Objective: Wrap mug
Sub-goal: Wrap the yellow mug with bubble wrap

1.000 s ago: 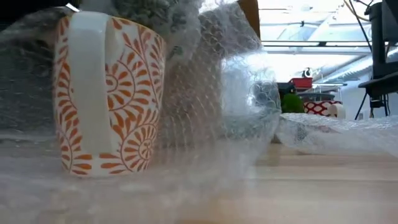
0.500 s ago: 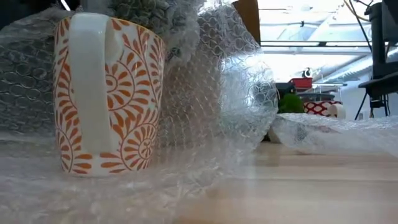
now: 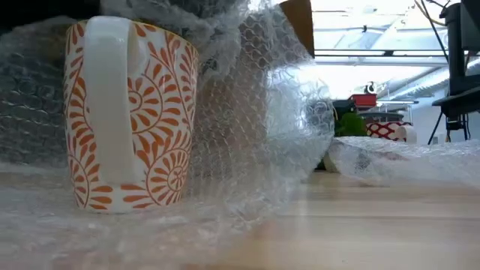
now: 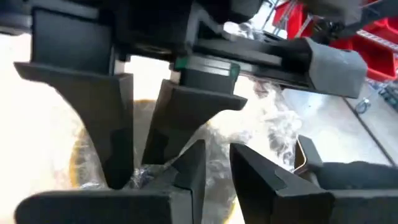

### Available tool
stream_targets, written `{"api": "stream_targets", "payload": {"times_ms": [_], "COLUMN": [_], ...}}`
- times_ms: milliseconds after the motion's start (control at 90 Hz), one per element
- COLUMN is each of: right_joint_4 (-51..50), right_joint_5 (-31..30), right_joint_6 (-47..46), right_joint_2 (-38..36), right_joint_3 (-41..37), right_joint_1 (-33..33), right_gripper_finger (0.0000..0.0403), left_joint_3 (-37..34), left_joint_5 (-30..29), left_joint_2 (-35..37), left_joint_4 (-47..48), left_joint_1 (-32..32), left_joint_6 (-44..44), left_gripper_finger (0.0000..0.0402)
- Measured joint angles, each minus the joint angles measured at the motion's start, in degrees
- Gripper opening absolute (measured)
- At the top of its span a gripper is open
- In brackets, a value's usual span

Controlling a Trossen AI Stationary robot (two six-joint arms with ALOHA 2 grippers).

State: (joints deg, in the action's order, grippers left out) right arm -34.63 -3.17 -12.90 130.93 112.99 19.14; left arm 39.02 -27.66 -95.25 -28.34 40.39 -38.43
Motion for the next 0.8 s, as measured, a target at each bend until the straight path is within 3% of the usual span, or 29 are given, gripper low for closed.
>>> {"api": "stream_targets", "payload": {"times_ms": [256,556,689,800], "right_joint_4": [-1.67,-2.81,-7.60,-13.97], "right_joint_5": [0.27,0.08,0.23,0.67], "right_joint_6": [-0.51,0.16,-0.57,-6.62], "right_joint_2": [-1.00,-7.98,-11.21,-13.16], "right_joint_3": [0.00,0.00,0.00,0.11], "right_joint_1": [-0.02,-0.65,-0.74,-0.25], "right_gripper_finger": [0.0000,0.0000,0.0000,0.0000], "left_joint_3": [0.00,-0.17,-0.24,-0.28], "left_joint_5": [-0.07,0.13,0.24,0.31], "left_joint_2": [-0.65,-0.74,-0.74,-0.76], "left_joint_4": [0.14,-0.23,-0.56,-0.76], "left_joint_1": [-0.25,-0.25,-0.27,-0.27], "left_joint_6": [-1.53,-1.58,-1.54,-1.54], "left_gripper_finger": [0.0063,0.0063,0.0063,0.0063]}}
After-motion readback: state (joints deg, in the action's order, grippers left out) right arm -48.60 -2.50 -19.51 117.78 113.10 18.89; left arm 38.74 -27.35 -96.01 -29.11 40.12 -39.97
